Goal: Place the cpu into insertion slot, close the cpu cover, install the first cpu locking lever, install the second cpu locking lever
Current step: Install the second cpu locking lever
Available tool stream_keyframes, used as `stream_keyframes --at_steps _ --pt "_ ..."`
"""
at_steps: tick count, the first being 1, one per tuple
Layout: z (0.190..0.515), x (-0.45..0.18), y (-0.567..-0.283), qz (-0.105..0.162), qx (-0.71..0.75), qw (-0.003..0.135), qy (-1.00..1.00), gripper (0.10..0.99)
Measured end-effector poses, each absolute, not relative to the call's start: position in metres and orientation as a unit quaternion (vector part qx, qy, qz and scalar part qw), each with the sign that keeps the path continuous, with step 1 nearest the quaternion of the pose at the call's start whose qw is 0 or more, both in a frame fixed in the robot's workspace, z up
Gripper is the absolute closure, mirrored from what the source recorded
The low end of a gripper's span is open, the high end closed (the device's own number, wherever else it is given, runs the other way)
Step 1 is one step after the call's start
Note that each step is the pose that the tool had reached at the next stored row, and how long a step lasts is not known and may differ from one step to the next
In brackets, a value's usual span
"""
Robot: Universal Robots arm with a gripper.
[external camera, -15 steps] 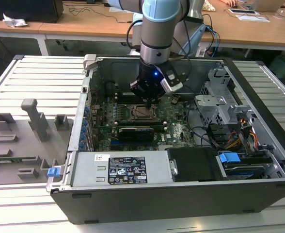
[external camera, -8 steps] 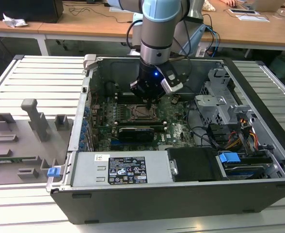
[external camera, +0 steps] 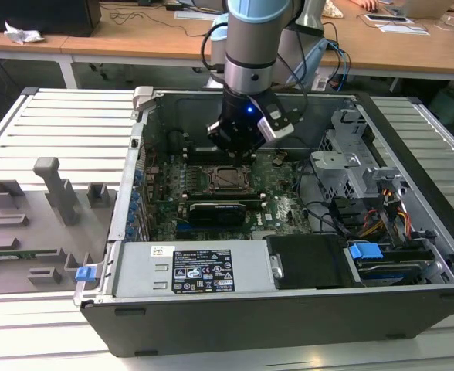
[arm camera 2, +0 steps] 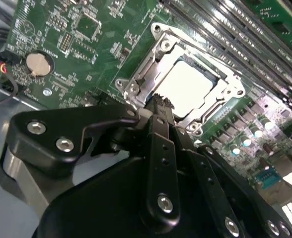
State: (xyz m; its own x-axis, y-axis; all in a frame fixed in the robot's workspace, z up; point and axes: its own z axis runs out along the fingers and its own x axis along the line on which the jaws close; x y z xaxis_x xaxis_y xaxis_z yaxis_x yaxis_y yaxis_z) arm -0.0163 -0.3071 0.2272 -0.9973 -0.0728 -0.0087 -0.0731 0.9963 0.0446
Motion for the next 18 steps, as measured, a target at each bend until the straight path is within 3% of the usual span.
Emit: stream_keyframes --at_steps 18 --pt "0.244 -0.018 -0.329 0.022 -0.037 0.004 0.999 0.98"
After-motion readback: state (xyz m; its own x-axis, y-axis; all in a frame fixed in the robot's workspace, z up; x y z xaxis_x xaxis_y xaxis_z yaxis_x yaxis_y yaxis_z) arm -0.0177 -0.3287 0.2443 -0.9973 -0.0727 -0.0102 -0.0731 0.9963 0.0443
